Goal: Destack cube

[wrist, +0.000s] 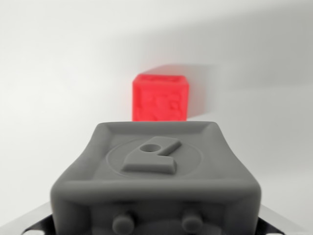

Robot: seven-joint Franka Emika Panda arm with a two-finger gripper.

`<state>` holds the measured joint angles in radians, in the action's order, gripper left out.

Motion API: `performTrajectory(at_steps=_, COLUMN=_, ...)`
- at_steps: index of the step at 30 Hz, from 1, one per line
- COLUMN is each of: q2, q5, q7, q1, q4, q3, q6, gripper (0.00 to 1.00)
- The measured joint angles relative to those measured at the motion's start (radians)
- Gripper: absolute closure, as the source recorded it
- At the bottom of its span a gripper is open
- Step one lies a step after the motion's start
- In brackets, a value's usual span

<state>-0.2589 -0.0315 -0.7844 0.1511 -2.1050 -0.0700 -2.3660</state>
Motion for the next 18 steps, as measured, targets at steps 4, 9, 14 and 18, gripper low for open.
performTrajectory(at_steps=4, q2=0.013, q5=0.0, q7=0.0, q1=0.0, q4=-0.005, q3=-0.001, q6=0.006, gripper=1.0)
performTrajectory(at_steps=9, q2=0.014, q5=0.0, q7=0.0, q1=0.001, q4=-0.035, q3=-0.005, q6=-0.012, gripper=1.0)
performTrajectory(at_steps=14, q2=0.021, q5=0.0, q7=0.0, q1=0.001, q4=-0.064, q3=-0.009, q6=-0.035, gripper=1.0)
performTrajectory(at_steps=18, q2=0.028, q5=0.0, q7=0.0, q1=0.002, q4=-0.086, q3=-0.012, q6=-0.05, gripper=1.0)
